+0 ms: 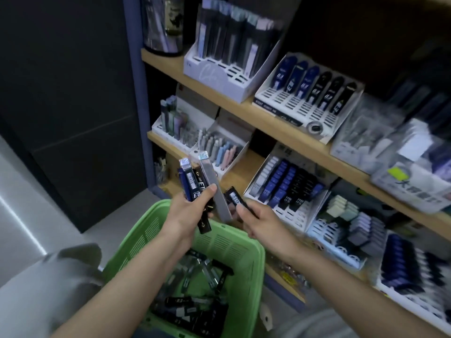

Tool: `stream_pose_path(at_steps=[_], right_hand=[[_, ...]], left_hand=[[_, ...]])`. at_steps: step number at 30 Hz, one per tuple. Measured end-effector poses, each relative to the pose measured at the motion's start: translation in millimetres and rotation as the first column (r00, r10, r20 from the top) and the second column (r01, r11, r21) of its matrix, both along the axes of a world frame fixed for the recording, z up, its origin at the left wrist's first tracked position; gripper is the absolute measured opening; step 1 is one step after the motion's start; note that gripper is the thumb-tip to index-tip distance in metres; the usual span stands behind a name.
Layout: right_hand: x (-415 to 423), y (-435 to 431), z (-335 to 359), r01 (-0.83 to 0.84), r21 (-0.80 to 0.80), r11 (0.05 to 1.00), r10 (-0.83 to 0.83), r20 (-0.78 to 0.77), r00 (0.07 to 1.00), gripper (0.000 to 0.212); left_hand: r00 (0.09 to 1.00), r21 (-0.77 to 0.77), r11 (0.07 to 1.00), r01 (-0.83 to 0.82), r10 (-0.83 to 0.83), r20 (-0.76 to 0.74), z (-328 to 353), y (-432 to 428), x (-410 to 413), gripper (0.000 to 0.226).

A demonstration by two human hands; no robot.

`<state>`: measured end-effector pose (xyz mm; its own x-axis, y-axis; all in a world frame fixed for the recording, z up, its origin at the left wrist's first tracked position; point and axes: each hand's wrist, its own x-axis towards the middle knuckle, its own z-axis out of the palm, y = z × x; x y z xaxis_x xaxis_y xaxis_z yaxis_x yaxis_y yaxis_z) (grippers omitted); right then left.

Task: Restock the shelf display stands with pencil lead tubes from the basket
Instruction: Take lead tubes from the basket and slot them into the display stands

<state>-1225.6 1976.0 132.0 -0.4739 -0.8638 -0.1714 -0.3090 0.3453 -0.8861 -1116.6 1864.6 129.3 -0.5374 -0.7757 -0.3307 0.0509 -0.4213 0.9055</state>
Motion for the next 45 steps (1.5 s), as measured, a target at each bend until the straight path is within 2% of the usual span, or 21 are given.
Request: stream_pose_path(at_steps=[2, 4, 8, 11, 17, 19, 21, 24, 27, 29, 32, 38, 42, 45], right_hand=[[-8.2, 2.7, 18.2, 0.045, 0.029, 0.999, -0.042, -0.107, 0.993, 0.024], [-16.2, 3.3, 38.4, 0.069, 0.033, 0.997, -0.060, -0.218, 0.974, 0.017], [-31.4, -5.2, 85.4, 0.131, -0.107, 0.986, -0.158, -0.319, 0.934, 0.011], [-47.0, -12.9, 119.4, 0.156, -0.214, 0.964, -0.236, -0.434, 0.869, 0.009], [-88.4, -25.1, 170.4, 0.322, -0.351, 0.879, -0.476, -0.658, 0.583, 0.012], [-107.4, -24.9, 178.3, 0.366, -0.305, 0.879, -0.459, -0.746, 0.482, 0.009], [-125.0, -23.2, 183.7, 0.406, -0.229, 0.885, -0.392, -0.835, 0.385, 0.014], [-140.2, -21.5, 188.6, 0.452, -0.129, 0.883, -0.290, -0.906, 0.307, 0.017], [-148.7, -21.3, 190.1, 0.501, -0.029, 0.865, -0.209, -0.928, 0.308, 0.020], [-150.7, -22.2, 190.4, 0.520, 0.009, 0.854, -0.200, -0.918, 0.343, 0.021], [-151.3, -24.3, 191.0, 0.550, 0.018, 0.835, -0.248, -0.880, 0.406, 0.018], [-155.2, -28.9, 196.2, 0.556, 0.041, 0.830, -0.266, -0.847, 0.460, 0.011], [-159.1, -31.8, 202.0, 0.522, 0.094, 0.848, -0.240, -0.809, 0.536, 0.007], [-160.7, -31.5, 202.1, 0.510, 0.130, 0.851, -0.205, -0.810, 0.550, 0.007]], left_hand=[[0.999, -0.023, 1.000, 0.020, -0.021, -0.032, 17.2, -8.9, -4.5, 0.013], [0.996, -0.068, 0.997, 0.040, -0.045, -0.071, 31.6, -18.3, -8.8, 0.009], [0.988, -0.090, 0.994, 0.064, -0.076, -0.138, 46.1, -33.5, -17.2, 0.008], [0.983, -0.079, 0.994, 0.072, -0.084, -0.165, 47.4, -42.0, -25.5, 0.009], [0.960, -0.106, 0.985, 0.134, -0.155, -0.232, 53.4, -48.3, -43.4, 0.015], [0.948, -0.115, 0.981, 0.153, -0.179, -0.262, 54.4, -48.2, -48.5, 0.012], [0.939, -0.114, 0.978, 0.173, -0.198, -0.280, 53.2, -46.1, -53.7, 0.010], [0.933, -0.098, 0.972, 0.213, -0.232, -0.273, 50.5, -40.6, -60.3, 0.012], [0.936, -0.109, 0.965, 0.239, -0.259, -0.240, 48.9, -37.2, -64.5, 0.021], [0.936, -0.116, 0.963, 0.245, -0.266, -0.231, 48.6, -37.1, -65.6, 0.022], [0.934, -0.111, 0.963, 0.247, -0.266, -0.237, 47.7, -37.8, -66.7, 0.022], [0.927, -0.115, 0.963, 0.243, -0.265, -0.266, 45.6, -36.8, -70.0, 0.010], [0.918, -0.109, 0.960, 0.258, -0.279, -0.281, 45.9, -35.7, -72.0, 0.007], [0.915, -0.098, 0.959, 0.266, -0.283, -0.286, 45.4, -35.4, -73.1, 0.012]])
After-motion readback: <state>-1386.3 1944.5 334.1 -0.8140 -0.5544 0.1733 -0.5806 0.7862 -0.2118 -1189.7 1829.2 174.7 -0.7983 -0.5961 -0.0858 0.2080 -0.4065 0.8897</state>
